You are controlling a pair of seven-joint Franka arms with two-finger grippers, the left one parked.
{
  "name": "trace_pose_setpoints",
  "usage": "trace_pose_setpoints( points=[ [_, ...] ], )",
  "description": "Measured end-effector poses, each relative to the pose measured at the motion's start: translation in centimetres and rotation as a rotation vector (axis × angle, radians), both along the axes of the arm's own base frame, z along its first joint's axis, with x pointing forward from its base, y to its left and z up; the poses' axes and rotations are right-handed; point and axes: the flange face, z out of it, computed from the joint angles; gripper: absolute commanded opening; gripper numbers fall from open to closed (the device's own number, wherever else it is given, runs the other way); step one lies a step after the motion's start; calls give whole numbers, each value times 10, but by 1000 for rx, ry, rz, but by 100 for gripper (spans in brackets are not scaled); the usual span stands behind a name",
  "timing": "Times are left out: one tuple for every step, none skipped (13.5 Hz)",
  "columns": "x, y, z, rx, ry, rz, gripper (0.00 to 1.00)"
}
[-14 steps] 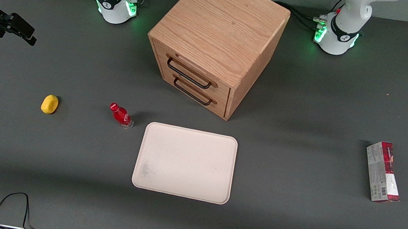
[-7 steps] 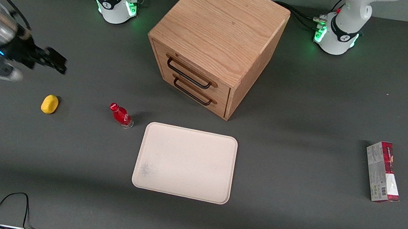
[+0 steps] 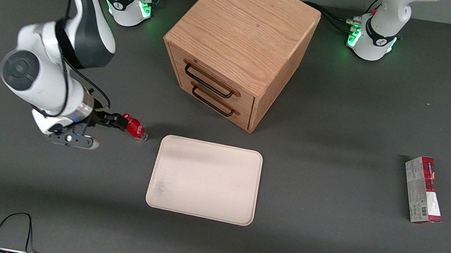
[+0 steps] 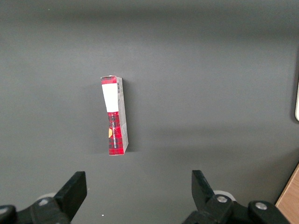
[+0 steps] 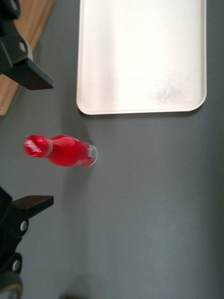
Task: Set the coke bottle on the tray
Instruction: 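Align the open right gripper over the bottle and close on it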
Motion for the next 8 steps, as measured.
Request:
trace_pose_setpoints(
  points=[
    [-4,1,-20,0,1,1,100],
    [-10,1,-37,-2,7,2,100],
    [-17,2,-49,-5,20,6,100],
    [-24,5,-56,-7,33,13,100],
    [-30,7,-60,-8,43,17,100],
    [-36,8,-61,-8,41,19,100],
    [-41,8,-60,-9,37,19,100],
    [-46,6,-60,-8,26,18,100]
  ],
)
